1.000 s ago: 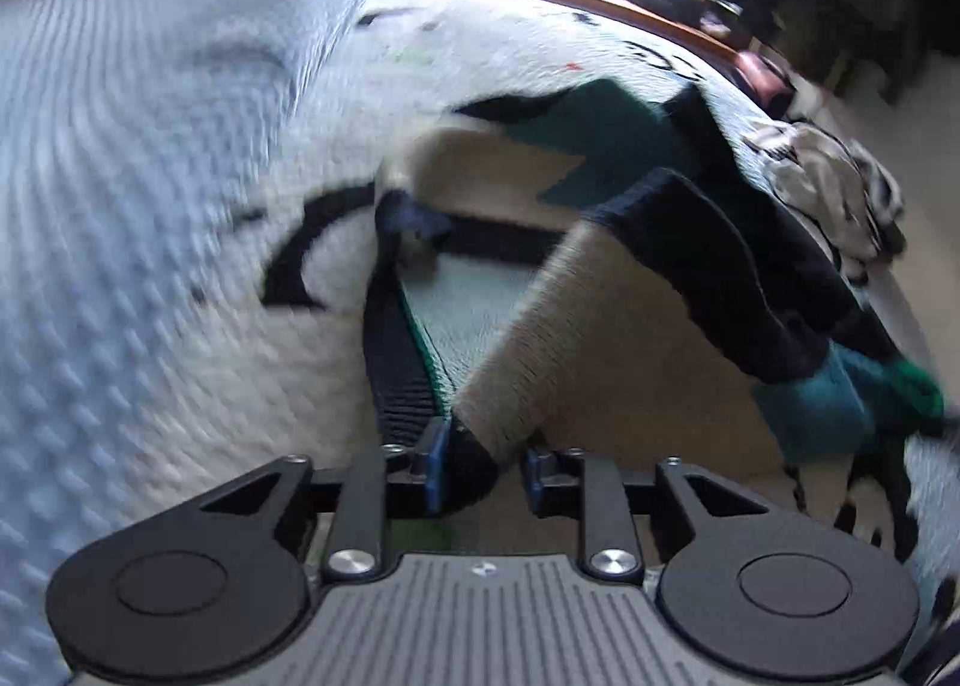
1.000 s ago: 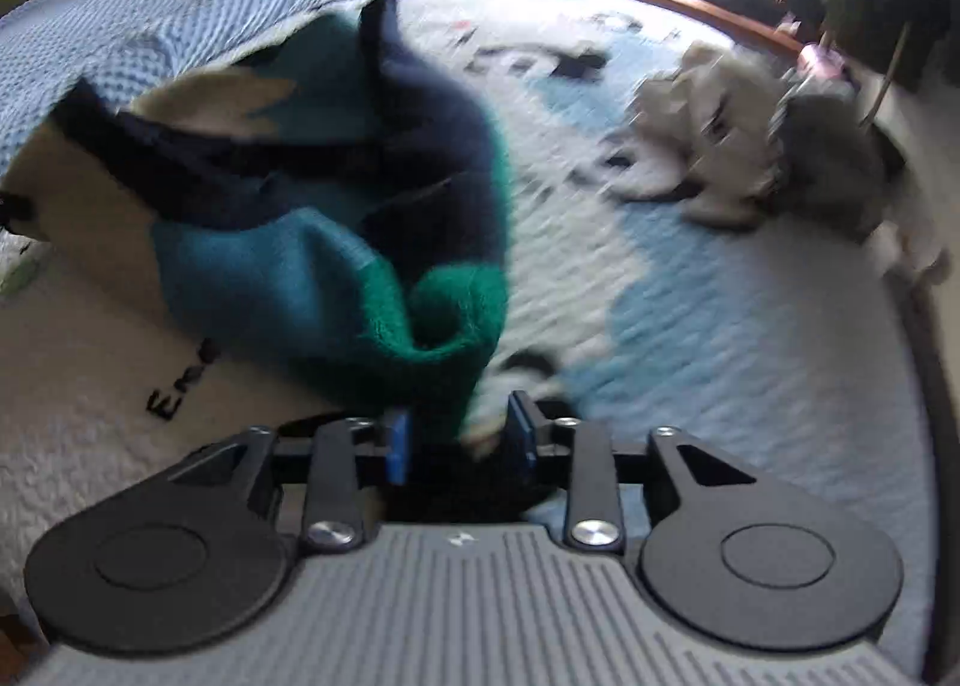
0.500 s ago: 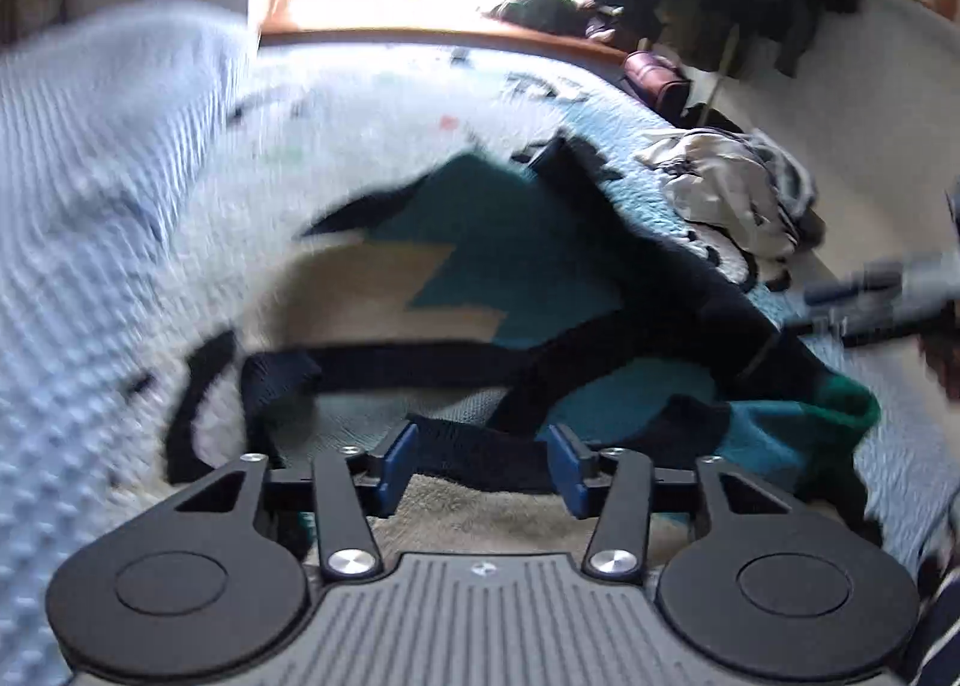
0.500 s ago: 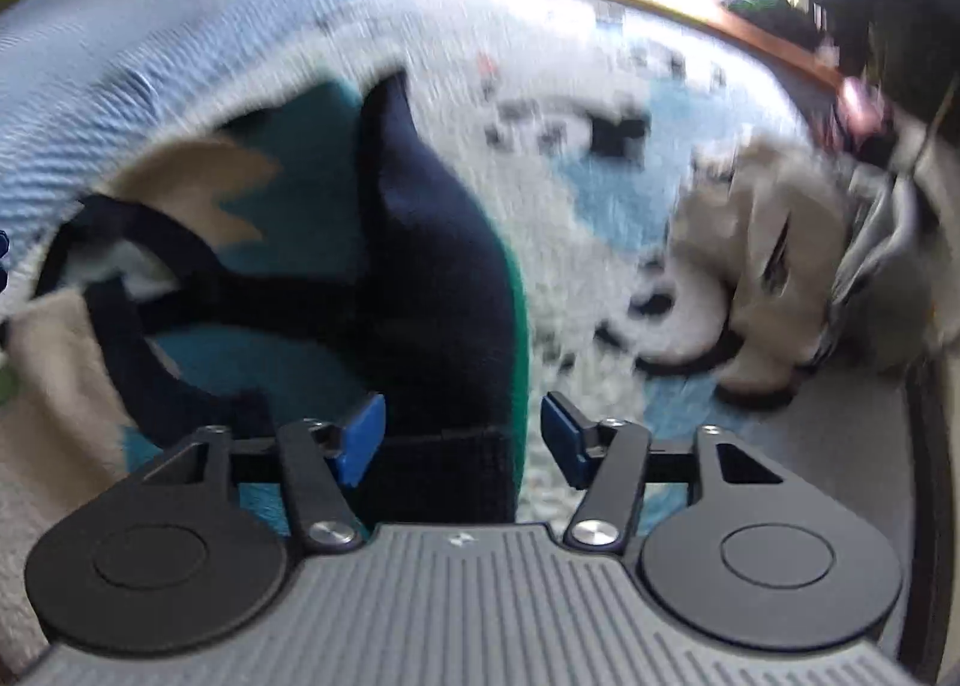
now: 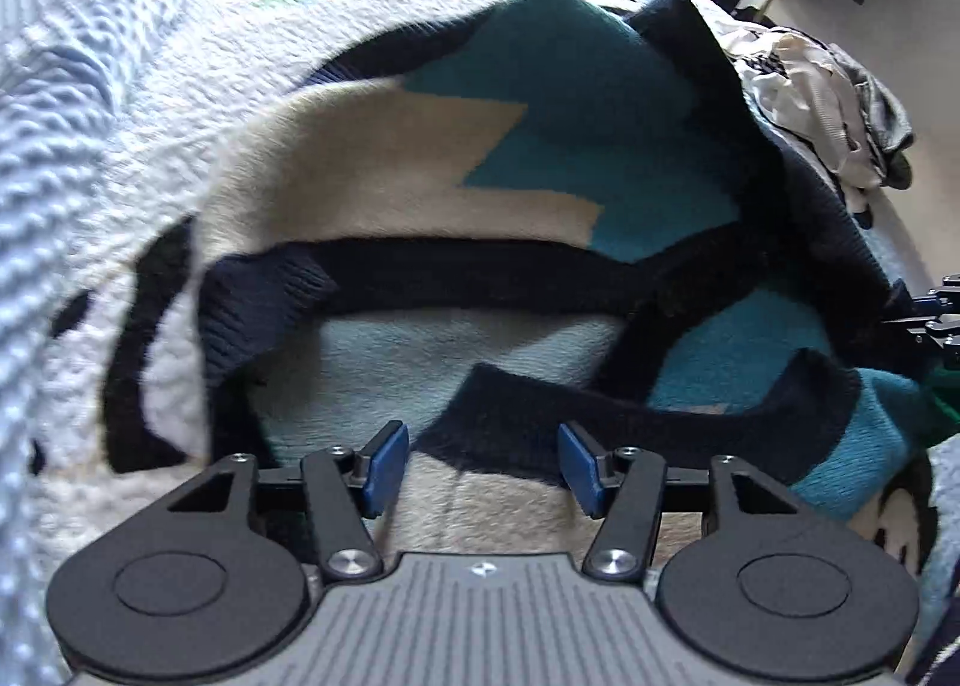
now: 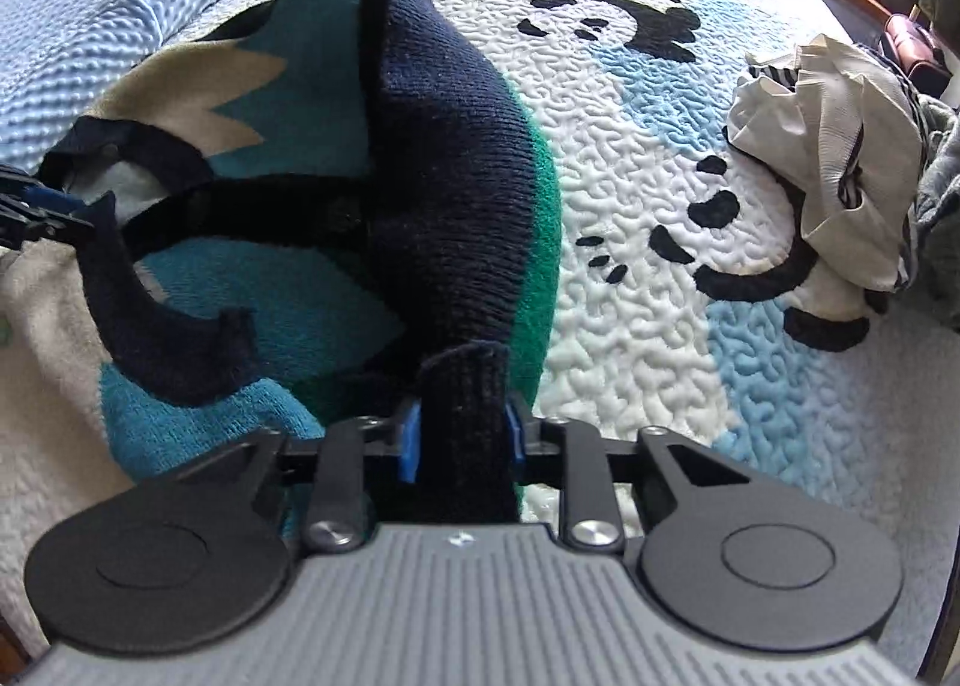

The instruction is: Fold clothes

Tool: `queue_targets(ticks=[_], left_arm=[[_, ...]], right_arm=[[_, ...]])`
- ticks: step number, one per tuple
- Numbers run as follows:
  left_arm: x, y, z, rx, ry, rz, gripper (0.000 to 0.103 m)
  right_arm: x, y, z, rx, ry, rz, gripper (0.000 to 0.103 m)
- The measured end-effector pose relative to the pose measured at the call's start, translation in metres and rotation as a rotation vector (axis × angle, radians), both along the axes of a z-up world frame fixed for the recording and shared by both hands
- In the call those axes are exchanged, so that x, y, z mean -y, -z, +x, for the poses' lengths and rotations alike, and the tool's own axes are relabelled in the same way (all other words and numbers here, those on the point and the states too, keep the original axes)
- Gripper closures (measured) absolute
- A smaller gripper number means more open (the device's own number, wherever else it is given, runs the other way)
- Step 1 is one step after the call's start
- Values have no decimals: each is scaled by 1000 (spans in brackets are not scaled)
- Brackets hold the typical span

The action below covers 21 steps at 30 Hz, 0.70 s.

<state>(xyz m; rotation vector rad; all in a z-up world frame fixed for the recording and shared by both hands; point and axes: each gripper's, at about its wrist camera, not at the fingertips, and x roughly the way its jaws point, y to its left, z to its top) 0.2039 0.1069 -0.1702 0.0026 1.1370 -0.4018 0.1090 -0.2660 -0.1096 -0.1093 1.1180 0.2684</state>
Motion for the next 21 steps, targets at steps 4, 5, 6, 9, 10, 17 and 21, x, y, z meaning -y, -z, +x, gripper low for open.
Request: queue_targets(ticks=[4,5,6,9,10,17,21], left_arm=[[7,-4,-5,9,41,-43,85],[7,-8,-12,24,46,-45,87],[9,-12,-21,44,61,-24,87],[10,-28,-52,101,103,12,88],[7,-32,-63,111,107,3,88],[-11,-48,-135,122,132,-32,88],[-15,-51,-171,113,164,-23,88]], right_arm=[[15,-9,10,16,7,7,83],[16,-13,8,25,7,1,83],[17,-16,6,34,7,-5,84],[21,-29,0,60,11,-19,84],[24,-34,-4,67,19,-22,85],[51,-62,-39,114,63,-38,95],[68,-60,-72,81,85,-91,95]])
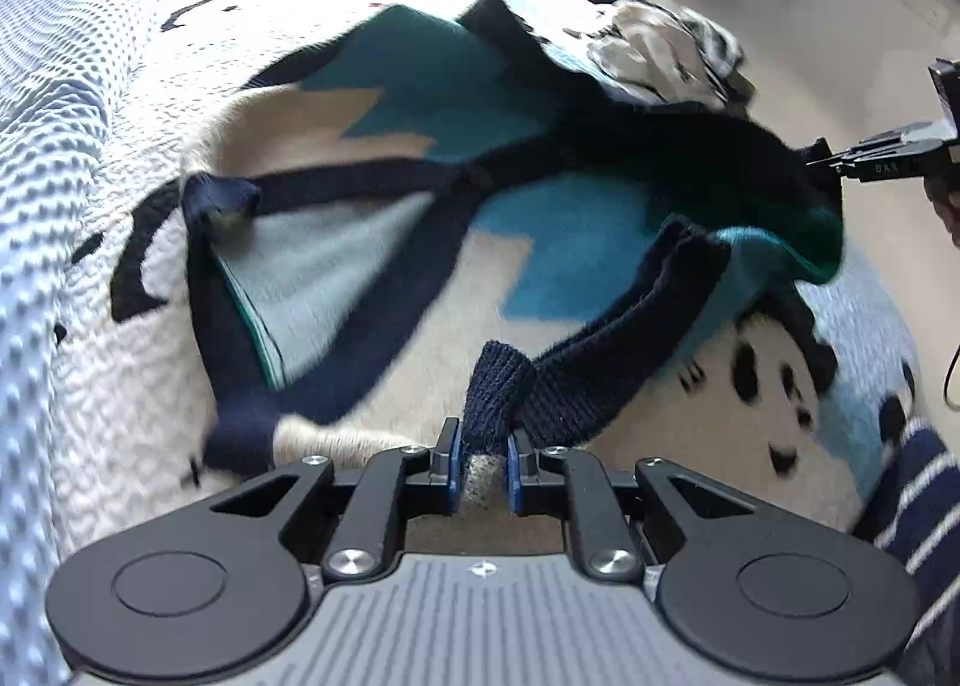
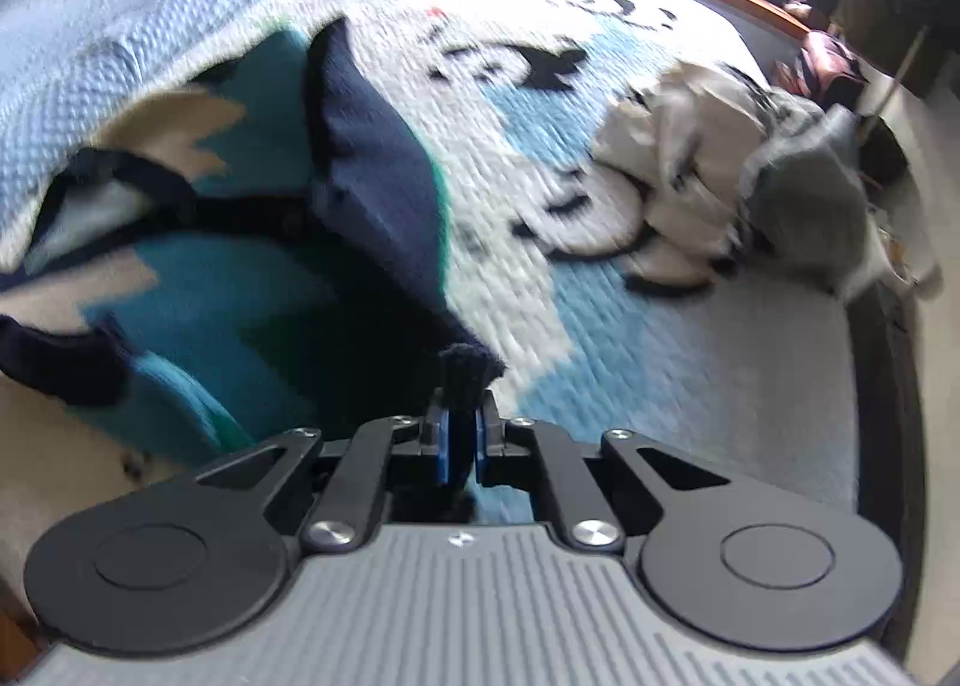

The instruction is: Fold clothes

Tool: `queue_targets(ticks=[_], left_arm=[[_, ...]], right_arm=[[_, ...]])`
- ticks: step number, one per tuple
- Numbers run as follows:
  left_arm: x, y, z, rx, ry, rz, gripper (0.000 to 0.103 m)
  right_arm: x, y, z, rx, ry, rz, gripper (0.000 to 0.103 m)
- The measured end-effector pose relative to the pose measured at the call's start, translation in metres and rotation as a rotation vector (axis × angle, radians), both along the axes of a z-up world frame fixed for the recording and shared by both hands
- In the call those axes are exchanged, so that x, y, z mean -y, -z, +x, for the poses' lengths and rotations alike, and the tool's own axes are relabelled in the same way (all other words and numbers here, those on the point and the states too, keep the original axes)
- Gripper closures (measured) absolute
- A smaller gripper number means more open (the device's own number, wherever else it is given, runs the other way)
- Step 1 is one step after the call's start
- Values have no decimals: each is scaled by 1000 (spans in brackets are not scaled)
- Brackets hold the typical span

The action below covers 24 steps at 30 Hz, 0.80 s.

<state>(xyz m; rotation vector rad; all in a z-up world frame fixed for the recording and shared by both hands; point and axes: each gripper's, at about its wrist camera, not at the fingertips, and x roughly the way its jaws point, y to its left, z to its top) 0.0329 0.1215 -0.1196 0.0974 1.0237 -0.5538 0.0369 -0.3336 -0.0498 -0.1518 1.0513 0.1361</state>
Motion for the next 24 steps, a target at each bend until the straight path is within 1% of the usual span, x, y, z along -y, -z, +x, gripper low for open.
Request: queue_targets(ticks=[3,4,6,8,9,10,12,13,15,17,18,19,20,21,22,23,24], left_arm=[[5,3,-20,-1,18,25,88],[6,4,-24,-7,14,28,88],[8,8,-32,-2,26,59,88],[8,8,-40,18,38,99,88],[4,6,-43,23,29,99,88],[-1,3,-45,22,10,86,88],[-10,-3,-48,24,-10,63,88],[-13,-4,-50,23,-10,64,88],[-14,6,-50,3,-9,84,88],[-9,22,-47,-33,-2,114,87],[-6,25,-48,-40,-2,120,87],[-6,22,-52,-35,3,121,87],[-7,18,-55,-30,9,122,85],[-7,14,-59,-25,14,123,82],[-10,6,-62,-14,25,123,80],[-15,-4,-65,-12,24,113,75],[-20,-14,-68,-10,22,103,70]], right_arm=[[11,8,-31,-36,36,-41,95],[16,13,-40,-47,61,-38,95],[24,27,-54,-85,114,-5,95],[26,39,-70,-106,142,10,96],[26,41,-77,-113,149,25,97],[27,42,-84,-126,162,48,103],[30,45,-100,-164,191,93,103],[32,47,-108,-172,196,94,103],[32,53,-116,-175,206,61,103],[35,52,-119,-142,230,70,101],[34,44,-116,-112,229,71,99],[33,36,-112,-80,225,70,95],[28,22,-106,-29,189,42,91],[23,8,-99,22,152,14,77],[13,-7,-87,87,99,-23,66],[4,-22,-75,152,45,-59,47],[-9,-32,-61,210,-19,-90,45]])
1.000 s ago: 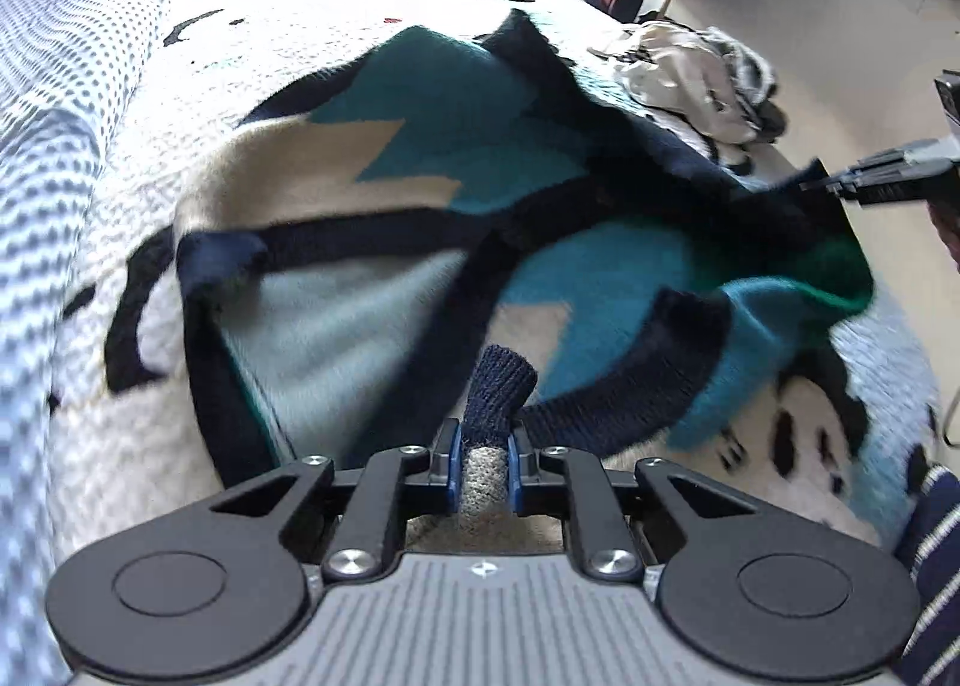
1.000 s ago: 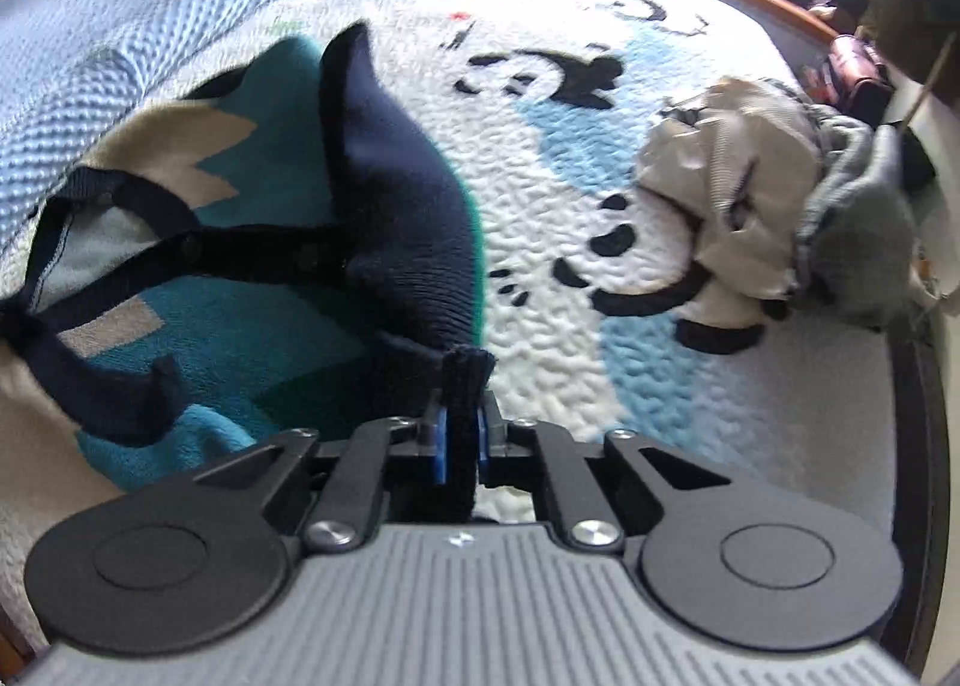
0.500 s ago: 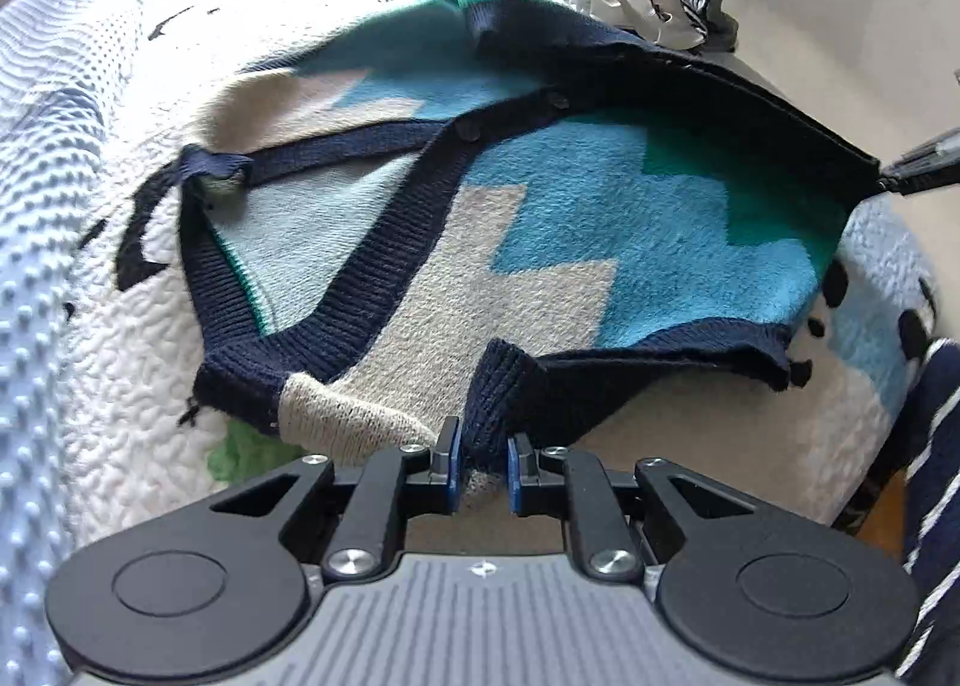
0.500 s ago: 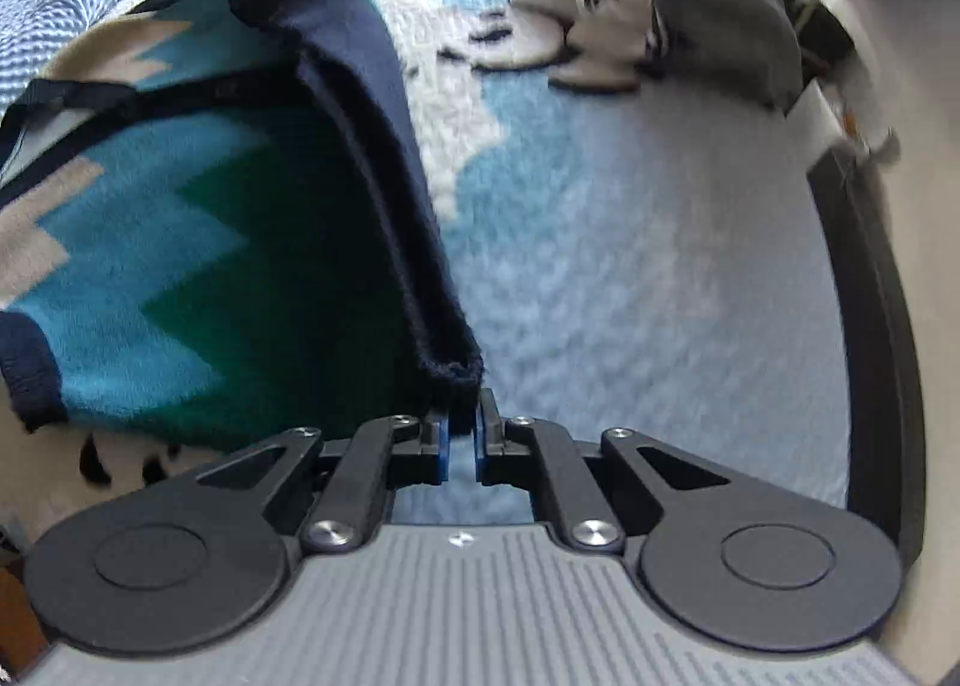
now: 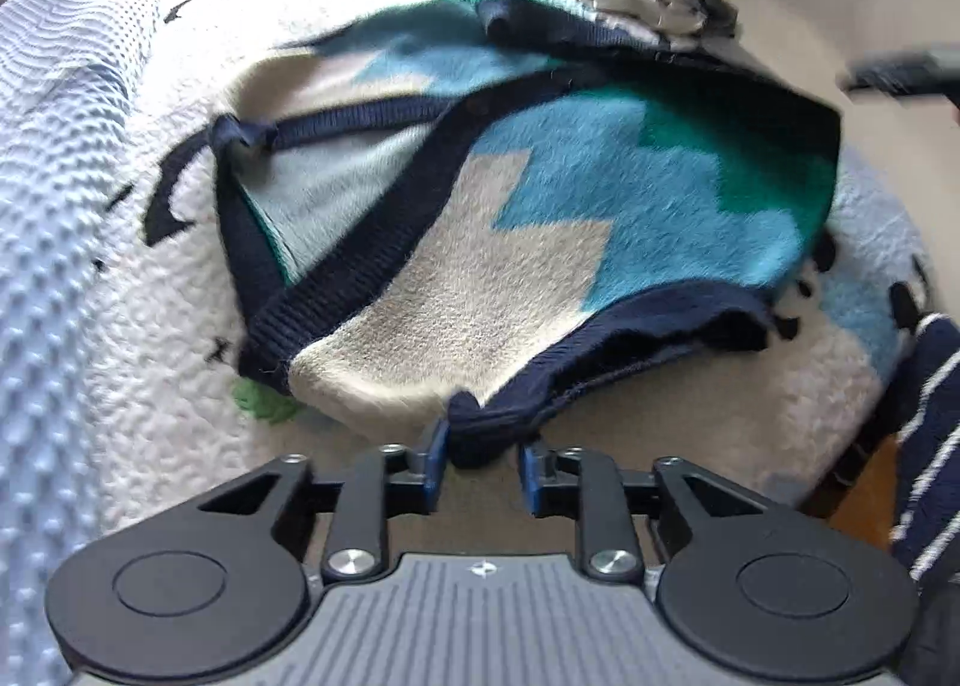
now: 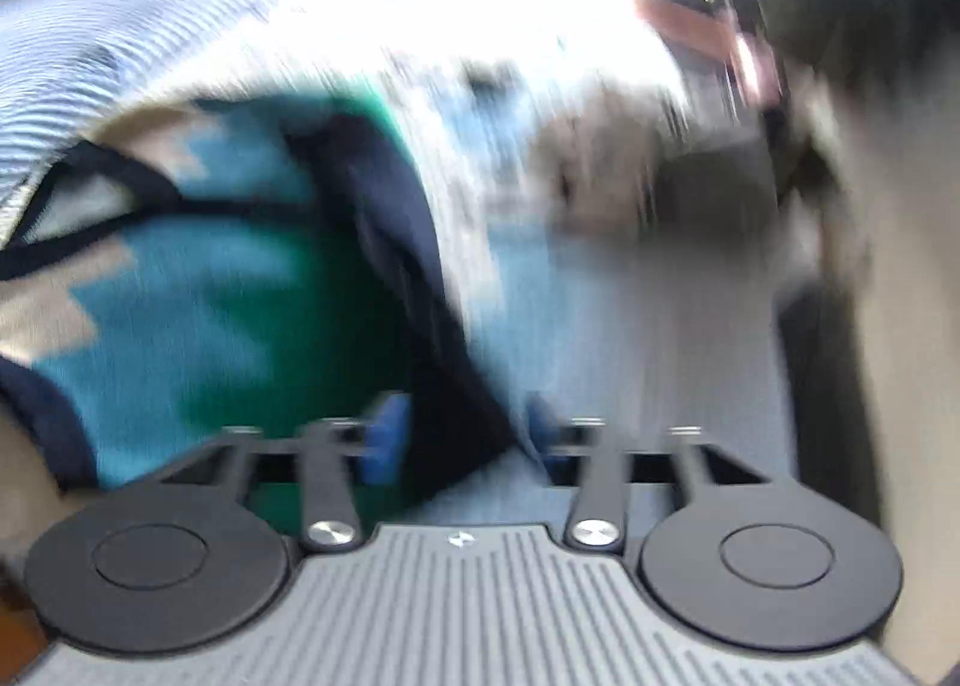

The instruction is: Fold clothes

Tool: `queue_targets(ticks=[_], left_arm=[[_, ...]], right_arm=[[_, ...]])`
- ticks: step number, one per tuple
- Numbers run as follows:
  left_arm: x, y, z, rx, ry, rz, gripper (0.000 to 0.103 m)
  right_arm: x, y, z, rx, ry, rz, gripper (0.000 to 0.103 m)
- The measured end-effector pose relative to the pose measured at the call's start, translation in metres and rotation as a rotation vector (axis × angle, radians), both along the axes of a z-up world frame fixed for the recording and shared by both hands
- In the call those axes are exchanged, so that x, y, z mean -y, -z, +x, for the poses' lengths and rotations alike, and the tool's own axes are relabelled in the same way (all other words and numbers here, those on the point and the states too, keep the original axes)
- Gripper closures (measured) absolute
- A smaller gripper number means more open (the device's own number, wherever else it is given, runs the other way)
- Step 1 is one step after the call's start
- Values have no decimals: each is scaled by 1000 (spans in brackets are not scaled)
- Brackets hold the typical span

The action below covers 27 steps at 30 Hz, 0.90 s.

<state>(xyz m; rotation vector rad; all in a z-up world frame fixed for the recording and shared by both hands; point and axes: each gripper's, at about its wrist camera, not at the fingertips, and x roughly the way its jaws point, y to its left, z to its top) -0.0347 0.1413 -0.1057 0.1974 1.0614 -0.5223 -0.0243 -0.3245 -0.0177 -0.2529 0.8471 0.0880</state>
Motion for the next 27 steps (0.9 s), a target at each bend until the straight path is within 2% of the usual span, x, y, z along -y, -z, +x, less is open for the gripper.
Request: queue_targets(ticks=[1,3,4,6,7,9,10,12,14,18,20,22,23,24,25,26,27], left_arm=[[-8,-10,1,7,-11,-32,68],[-19,-31,15,56,-56,-83,53],[-24,-40,28,102,-100,-110,50],[-39,-50,62,186,-235,-186,34],[-45,-51,82,224,-312,-218,32],[-52,-36,127,266,-447,-193,32],[-53,-23,151,260,-495,-167,33],[-53,4,194,194,-584,-126,38],[-55,22,219,142,-636,-118,40],[-49,44,248,110,-675,-106,37],[-41,56,260,94,-656,-57,36],[-27,77,274,69,-660,-16,35],[-28,83,277,59,-677,-20,31],[-30,84,281,74,-700,-46,29],[-31,85,281,91,-728,-66,31],[-31,84,282,102,-740,-91,55],[-31,83,283,114,-751,-115,96]], right_arm=[[-13,-10,15,54,-62,-36,45],[-40,-15,51,118,-151,-76,45],[-54,-15,69,146,-190,-89,45],[-83,-8,106,180,-249,-102,45],[-98,0,124,185,-263,-108,45],[-125,18,158,193,-288,-134,45],[-135,29,174,194,-296,-156,44],[-152,52,199,179,-295,-192,44],[-167,74,218,135,-316,-229,44],[-198,120,238,68,-364,-355,41],[-205,140,244,61,-348,-431,42],[-202,150,250,58,-324,-474,48],[-198,152,252,56,-311,-456,51],[-193,151,255,48,-301,-422,64],[-189,150,257,38,-285,-403,72],[-184,148,259,28,-268,-384,87],[-178,145,260,29,-251,-366,89]])
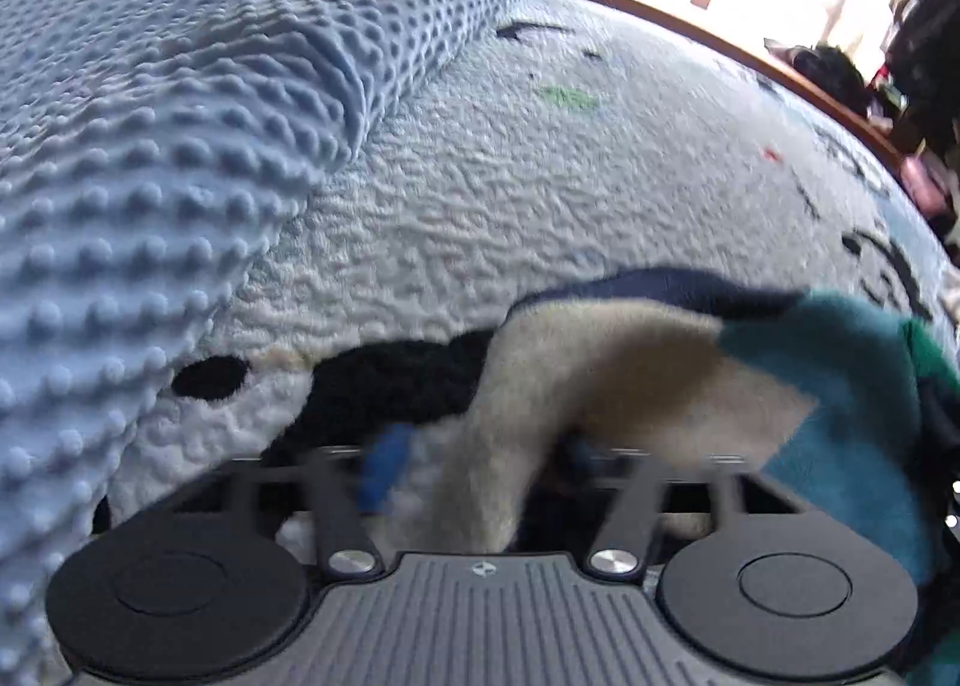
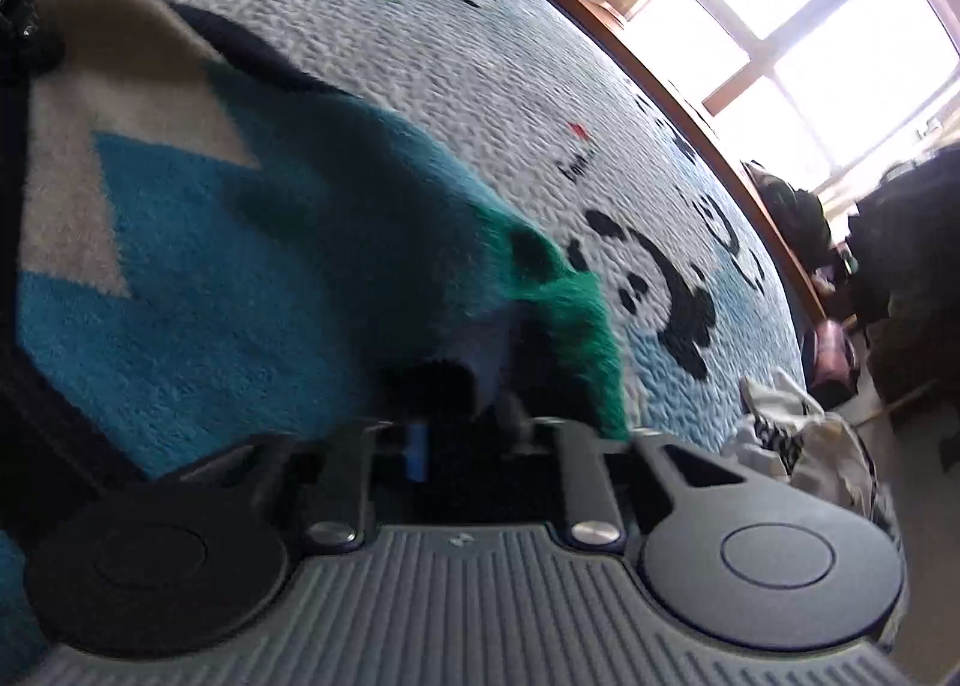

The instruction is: Fold clothes

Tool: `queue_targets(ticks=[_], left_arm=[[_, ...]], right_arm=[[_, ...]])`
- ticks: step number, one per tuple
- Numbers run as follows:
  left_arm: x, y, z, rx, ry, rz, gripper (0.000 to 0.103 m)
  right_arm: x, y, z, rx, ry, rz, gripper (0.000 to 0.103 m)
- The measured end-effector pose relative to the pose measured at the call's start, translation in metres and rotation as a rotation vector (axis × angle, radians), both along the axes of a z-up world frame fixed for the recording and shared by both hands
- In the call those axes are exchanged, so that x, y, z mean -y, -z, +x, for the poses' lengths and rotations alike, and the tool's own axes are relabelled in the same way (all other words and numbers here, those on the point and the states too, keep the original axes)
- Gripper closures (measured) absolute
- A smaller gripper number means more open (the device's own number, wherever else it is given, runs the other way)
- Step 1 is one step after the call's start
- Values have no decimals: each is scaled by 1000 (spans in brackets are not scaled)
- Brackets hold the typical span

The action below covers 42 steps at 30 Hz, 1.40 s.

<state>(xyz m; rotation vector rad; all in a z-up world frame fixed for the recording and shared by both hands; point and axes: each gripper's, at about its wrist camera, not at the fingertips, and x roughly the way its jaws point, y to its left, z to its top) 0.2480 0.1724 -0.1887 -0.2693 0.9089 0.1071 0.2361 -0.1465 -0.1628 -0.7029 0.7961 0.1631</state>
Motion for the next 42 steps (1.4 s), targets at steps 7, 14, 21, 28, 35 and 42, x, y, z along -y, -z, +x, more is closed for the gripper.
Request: queue_targets(ticks=[7,14,21,28,35,42], left_arm=[[8,-26,5,90,52,120,96],[13,-48,55,119,137,354,96],[21,-33,110,52,255,338,92],[-2,-19,104,71,264,398,57],[-7,-62,71,248,162,269,50],[-27,-16,94,-1,93,358,47]], right_arm=[[55,-66,2,79,79,170,92],[129,-103,60,35,265,227,92],[175,-38,103,-86,441,291,89],[191,-13,96,-36,472,159,75],[180,-53,71,1,343,406,74],[148,-1,77,-138,345,370,73]])
